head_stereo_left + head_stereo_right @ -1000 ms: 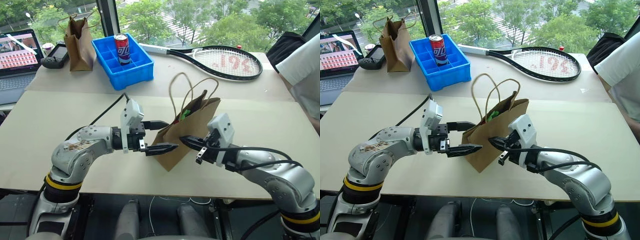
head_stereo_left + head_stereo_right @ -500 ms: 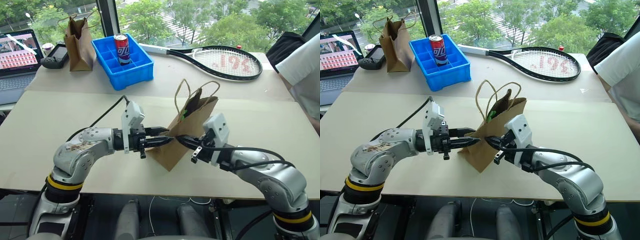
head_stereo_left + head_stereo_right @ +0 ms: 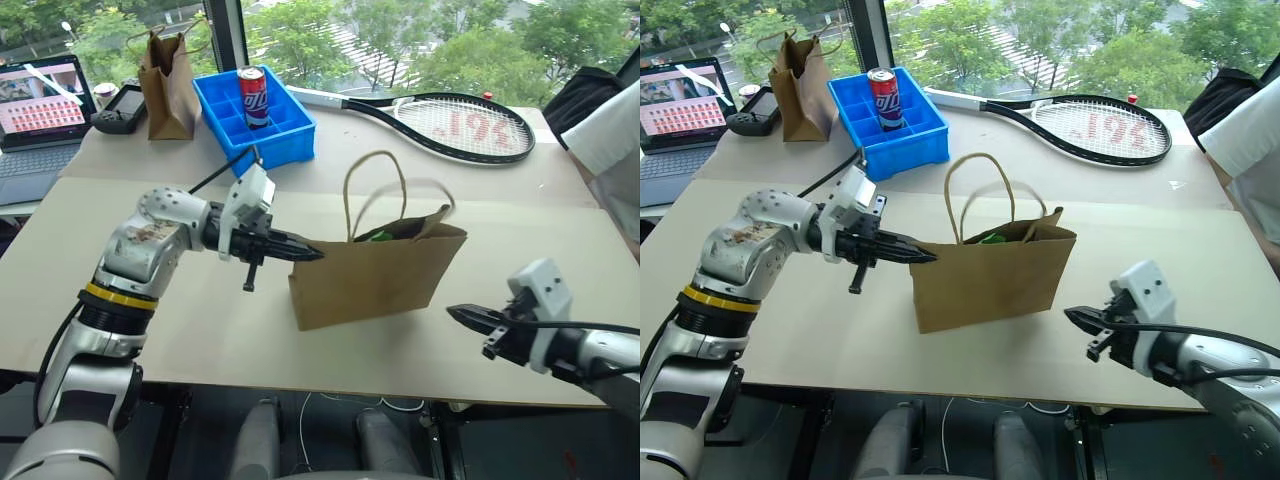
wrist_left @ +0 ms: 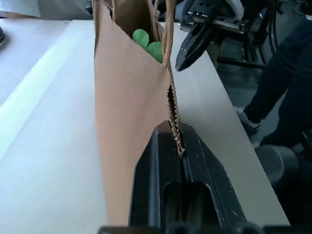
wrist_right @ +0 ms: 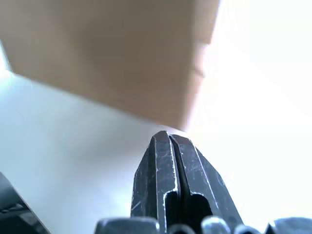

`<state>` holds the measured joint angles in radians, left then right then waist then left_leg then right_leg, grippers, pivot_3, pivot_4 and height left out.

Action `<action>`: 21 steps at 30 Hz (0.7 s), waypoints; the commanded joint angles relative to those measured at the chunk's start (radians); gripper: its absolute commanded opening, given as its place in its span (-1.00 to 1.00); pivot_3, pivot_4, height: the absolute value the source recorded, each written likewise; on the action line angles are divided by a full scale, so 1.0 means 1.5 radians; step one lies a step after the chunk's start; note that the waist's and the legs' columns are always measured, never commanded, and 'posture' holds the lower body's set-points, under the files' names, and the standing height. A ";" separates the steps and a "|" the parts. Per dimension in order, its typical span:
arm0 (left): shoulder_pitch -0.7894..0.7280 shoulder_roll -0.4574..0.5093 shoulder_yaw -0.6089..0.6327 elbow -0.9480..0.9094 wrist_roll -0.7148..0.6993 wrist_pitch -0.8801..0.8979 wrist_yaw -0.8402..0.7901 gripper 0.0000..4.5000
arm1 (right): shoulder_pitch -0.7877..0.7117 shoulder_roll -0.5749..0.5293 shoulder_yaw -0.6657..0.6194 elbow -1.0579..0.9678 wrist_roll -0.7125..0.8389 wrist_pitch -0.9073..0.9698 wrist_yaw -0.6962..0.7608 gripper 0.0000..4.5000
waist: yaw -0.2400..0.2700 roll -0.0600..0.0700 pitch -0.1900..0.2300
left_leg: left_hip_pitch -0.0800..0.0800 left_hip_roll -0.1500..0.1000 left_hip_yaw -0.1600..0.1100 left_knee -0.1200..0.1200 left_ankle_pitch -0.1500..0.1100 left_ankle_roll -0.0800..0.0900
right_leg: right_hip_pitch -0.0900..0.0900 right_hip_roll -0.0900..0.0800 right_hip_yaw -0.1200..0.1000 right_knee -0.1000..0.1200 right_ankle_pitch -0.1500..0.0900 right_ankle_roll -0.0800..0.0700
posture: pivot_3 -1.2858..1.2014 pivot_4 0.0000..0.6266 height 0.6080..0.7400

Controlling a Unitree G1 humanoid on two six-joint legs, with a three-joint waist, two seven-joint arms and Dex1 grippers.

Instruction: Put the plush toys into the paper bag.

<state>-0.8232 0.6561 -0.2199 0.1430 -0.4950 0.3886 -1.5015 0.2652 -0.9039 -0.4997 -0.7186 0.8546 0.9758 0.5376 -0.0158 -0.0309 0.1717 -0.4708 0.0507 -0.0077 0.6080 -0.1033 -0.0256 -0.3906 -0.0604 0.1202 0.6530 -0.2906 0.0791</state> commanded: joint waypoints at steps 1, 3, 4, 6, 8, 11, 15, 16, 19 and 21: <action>-0.042 -0.004 -0.018 0.066 0.010 -0.066 -0.073 -0.97 | 0.044 -0.010 -0.082 -0.007 -0.020 -0.013 0.032 -1.00 | -0.002 0.000 0.000 | 0.000 0.000 0.000 0.000 0.000 0.000 | 0.000 0.000 0.000 0.000 0.000 0.000 | 0.03 -0.52 1.00; -0.048 -0.003 -0.035 0.090 0.013 -0.096 -0.075 -0.97 | 0.054 -0.008 -0.094 -0.008 -0.025 -0.017 0.039 -1.00 | -0.005 0.000 0.000 | 0.000 0.000 0.000 0.000 0.000 0.000 | 0.000 0.000 0.000 0.000 0.000 0.000 | 0.03 -0.52 1.00; -0.048 -0.005 -0.038 0.101 0.016 -0.109 -0.075 -0.97 | 0.055 -0.006 -0.097 -0.009 -0.026 -0.018 0.041 -1.00 | -0.006 0.000 0.000 | 0.000 0.000 0.000 0.000 0.000 0.000 | 0.000 0.000 0.000 0.000 0.000 0.000 | 0.03 -0.52 1.00; -0.050 -0.007 -0.046 0.120 0.023 -0.130 -0.075 -0.97 | 0.053 -0.004 -0.098 -0.009 -0.028 -0.018 0.043 -1.00 | -0.007 0.000 0.000 | 0.000 0.000 0.000 0.000 0.000 0.000 | 0.000 0.000 0.000 0.001 0.000 0.000 | 0.03 -0.52 1.00; -0.054 -0.015 -0.036 0.139 0.027 -0.129 -0.075 -0.86 | 0.050 -0.003 -0.097 -0.009 -0.029 -0.019 0.044 -1.00 | -0.007 0.000 0.000 | 0.000 0.000 0.000 0.001 0.000 0.000 | 0.000 0.000 0.000 0.001 0.000 0.001 | 0.03 -0.52 1.00; -0.060 -0.007 -0.035 0.144 0.015 -0.087 -0.075 -0.49 | 0.039 -0.004 -0.091 -0.007 -0.029 -0.021 0.049 -1.00 | -0.006 0.000 0.000 | 0.000 0.000 0.000 0.001 0.000 0.000 | 0.000 0.000 0.000 0.001 0.000 0.001 | 0.03 -0.52 1.00; -0.043 0.019 -0.004 0.114 0.003 -0.046 -0.074 0.16 | 0.020 -0.016 -0.077 0.005 -0.034 -0.038 0.081 -1.00 | -0.007 0.000 0.000 | 0.000 0.000 0.000 0.001 0.000 0.000 | 0.000 0.000 0.000 0.001 0.000 0.001 | 0.03 -0.52 1.00; -0.037 0.030 0.007 0.102 -0.001 -0.033 -0.072 0.27 | 0.017 -0.020 -0.073 0.008 -0.036 -0.043 0.093 -1.00 | -0.009 0.000 0.000 | 0.000 0.000 0.000 0.001 0.000 0.000 | 0.000 0.000 0.000 0.001 0.000 0.001 | 0.03 -0.52 1.00; -0.008 0.066 0.048 0.059 -0.011 0.008 -0.055 0.77 | 0.012 -0.031 -0.068 0.020 -0.044 -0.060 0.128 -1.00 | -0.014 0.000 0.000 | 0.000 0.000 0.000 0.000 0.000 0.000 | 0.000 0.000 0.000 0.001 0.000 0.001 | 0.03 -0.52 1.00; 0.017 0.088 0.084 0.027 -0.028 0.048 -0.033 0.99 | 0.013 -0.037 -0.071 0.031 -0.048 -0.071 0.152 -1.00 | -0.015 0.000 0.000 | 0.000 0.000 0.000 0.000 0.000 0.000 | 0.000 0.000 0.000 0.001 0.000 0.001 | 0.03 -0.52 1.00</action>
<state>-0.8099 0.7625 -0.1547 0.2432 -0.4983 0.4105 -1.5770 0.2896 -0.9396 -0.5926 -0.6767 0.7904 0.9067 0.7291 -0.0386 -0.0309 0.1717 -0.4701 0.0511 -0.0084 0.6086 -0.1033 -0.0256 -0.3900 -0.0602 0.1200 0.6554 -0.2908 0.0806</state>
